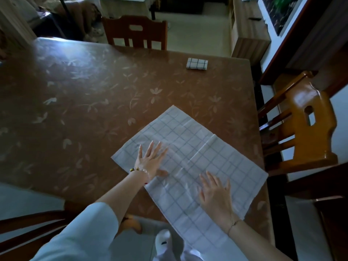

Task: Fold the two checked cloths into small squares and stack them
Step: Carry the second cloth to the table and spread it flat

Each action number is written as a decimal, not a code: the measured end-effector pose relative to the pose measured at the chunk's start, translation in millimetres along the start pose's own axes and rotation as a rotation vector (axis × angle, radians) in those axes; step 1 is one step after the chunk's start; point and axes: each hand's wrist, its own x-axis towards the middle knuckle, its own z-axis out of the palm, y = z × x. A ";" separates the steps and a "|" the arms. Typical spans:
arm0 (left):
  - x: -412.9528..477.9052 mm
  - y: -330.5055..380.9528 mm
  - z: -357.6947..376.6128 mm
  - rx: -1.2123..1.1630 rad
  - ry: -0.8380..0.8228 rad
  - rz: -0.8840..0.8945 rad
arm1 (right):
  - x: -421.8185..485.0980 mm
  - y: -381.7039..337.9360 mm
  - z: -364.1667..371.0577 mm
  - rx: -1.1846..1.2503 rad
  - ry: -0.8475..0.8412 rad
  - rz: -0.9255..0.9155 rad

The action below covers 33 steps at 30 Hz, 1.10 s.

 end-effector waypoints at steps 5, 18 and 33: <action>-25.2 19.1 1.5 -0.096 0.176 -0.096 | -7.6 -0.5 -0.2 0.042 0.044 0.000; -89.9 75.9 52.8 -0.126 0.034 -0.144 | 13.9 46.6 -17.0 0.012 -0.053 0.095; -22.7 1.9 7.2 0.032 -0.010 -0.129 | -28.8 23.1 1.9 -0.058 -0.023 0.033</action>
